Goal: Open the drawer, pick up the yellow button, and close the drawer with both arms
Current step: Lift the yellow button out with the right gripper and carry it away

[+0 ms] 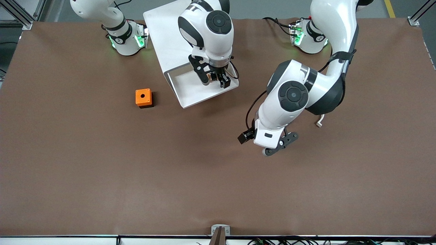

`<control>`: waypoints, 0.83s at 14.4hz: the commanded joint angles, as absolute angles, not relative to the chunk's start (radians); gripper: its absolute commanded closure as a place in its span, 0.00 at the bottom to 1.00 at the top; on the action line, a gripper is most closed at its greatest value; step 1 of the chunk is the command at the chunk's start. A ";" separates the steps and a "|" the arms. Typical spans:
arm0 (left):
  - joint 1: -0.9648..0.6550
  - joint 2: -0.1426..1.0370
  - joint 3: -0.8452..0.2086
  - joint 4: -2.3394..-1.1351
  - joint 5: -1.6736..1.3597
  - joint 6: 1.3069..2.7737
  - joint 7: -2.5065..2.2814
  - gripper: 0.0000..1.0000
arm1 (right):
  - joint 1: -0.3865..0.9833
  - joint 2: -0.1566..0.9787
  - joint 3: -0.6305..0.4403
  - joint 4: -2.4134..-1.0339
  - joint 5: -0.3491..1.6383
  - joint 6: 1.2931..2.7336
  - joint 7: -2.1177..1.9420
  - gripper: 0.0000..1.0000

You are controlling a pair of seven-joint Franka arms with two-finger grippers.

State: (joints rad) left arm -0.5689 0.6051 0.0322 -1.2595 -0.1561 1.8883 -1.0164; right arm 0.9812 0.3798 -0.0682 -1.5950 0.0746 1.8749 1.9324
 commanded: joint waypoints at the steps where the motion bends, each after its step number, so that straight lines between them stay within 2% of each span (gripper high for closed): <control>1: -0.578 0.597 0.038 -1.288 -0.133 1.904 -1.019 0.01 | 0.989 0.384 -0.071 -1.582 0.043 1.835 1.921 0.17; 2: -0.578 0.597 0.038 -1.289 -0.133 1.905 -1.019 0.01 | 0.989 0.385 -0.071 -1.582 0.043 1.832 1.921 0.23; 4: -0.580 0.595 0.038 -1.290 -0.133 1.908 -1.022 0.01 | 0.994 0.385 -0.071 -1.582 0.049 1.832 1.928 0.40; 6: -0.580 0.594 0.038 -1.290 -0.130 1.908 -1.022 0.01 | 0.997 0.385 -0.069 -1.578 0.058 1.838 1.933 0.44; 7: -0.581 0.594 0.038 -1.290 -0.130 1.908 -1.023 0.01 | 0.997 0.385 -0.069 -1.578 0.060 1.839 1.933 0.50; 9: -0.591 0.594 0.038 -1.290 -0.130 1.908 -1.023 0.01 | 0.994 0.385 -0.069 -1.565 0.061 1.839 1.927 0.88; 10: -0.591 0.595 0.038 -1.290 -0.130 1.908 -1.023 0.01 | 0.985 0.385 -0.069 -1.554 0.064 1.839 1.924 0.98; 12: -0.591 0.595 0.038 -1.290 -0.130 1.908 -1.023 0.01 | 0.960 0.385 -0.069 -1.534 0.064 1.835 1.916 1.00</control>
